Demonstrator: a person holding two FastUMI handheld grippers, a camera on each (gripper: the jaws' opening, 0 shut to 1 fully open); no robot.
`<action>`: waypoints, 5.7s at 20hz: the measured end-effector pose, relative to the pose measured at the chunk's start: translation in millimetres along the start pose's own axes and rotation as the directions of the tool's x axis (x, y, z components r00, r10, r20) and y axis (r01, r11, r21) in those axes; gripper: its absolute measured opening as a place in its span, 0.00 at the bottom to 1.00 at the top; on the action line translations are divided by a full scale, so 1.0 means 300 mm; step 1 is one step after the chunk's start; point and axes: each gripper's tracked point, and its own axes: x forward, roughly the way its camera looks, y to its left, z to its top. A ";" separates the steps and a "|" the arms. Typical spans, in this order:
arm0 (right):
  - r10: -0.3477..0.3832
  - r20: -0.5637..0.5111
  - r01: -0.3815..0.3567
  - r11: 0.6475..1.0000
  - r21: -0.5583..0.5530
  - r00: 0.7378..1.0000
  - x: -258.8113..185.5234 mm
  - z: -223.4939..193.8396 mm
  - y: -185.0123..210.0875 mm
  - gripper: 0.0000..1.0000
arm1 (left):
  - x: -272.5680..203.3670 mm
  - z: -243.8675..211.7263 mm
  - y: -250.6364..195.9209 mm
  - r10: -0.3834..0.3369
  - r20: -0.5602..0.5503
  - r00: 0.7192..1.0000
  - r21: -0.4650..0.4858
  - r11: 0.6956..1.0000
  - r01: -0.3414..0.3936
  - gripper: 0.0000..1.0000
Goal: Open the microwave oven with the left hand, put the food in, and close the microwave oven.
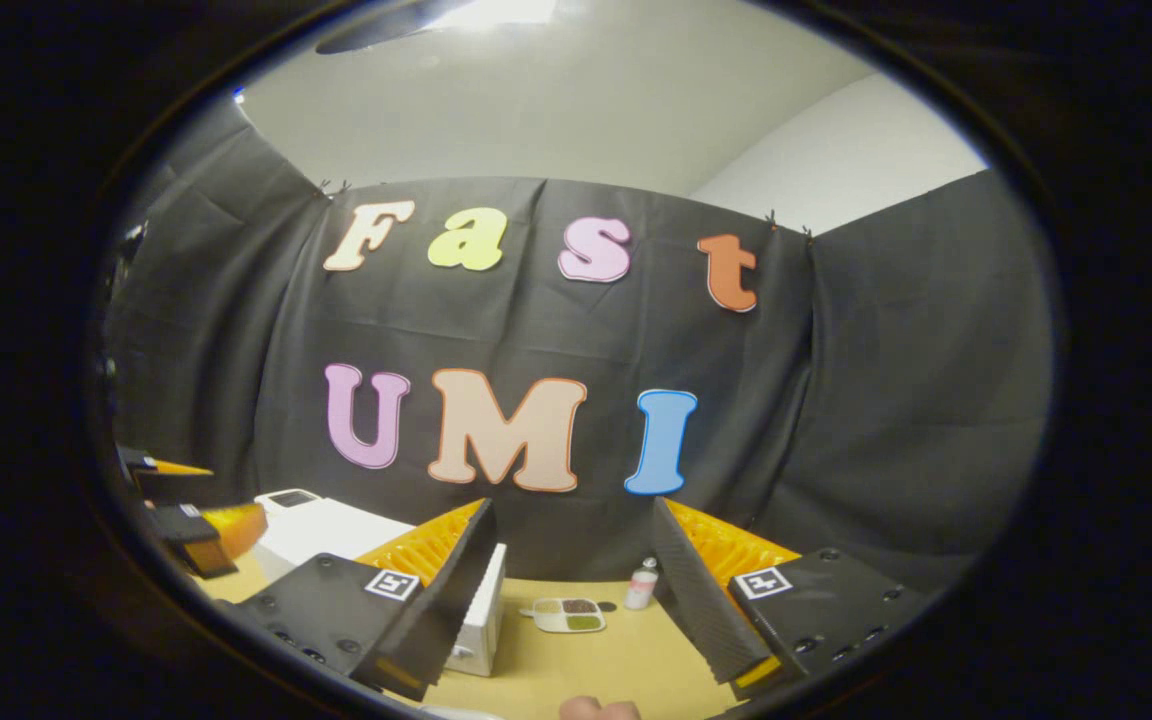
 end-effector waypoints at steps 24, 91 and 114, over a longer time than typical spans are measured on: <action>-0.063 -0.001 0.063 0.995 -0.077 0.998 -0.078 -0.024 -0.102 0.96 | 0.273 -0.872 -0.291 -0.158 -0.378 0.912 0.099 0.973 0.209 0.98; 0.201 -0.048 -0.205 0.974 -0.098 0.978 -0.029 -0.165 0.251 0.97 | -0.210 -0.714 0.024 -0.223 -0.226 0.948 -0.012 0.974 0.226 0.96; 0.348 -0.623 -0.363 0.925 0.108 0.701 -0.513 -1.287 0.388 0.98 | -0.446 -0.050 0.391 0.095 0.139 0.986 0.024 0.995 -0.099 0.96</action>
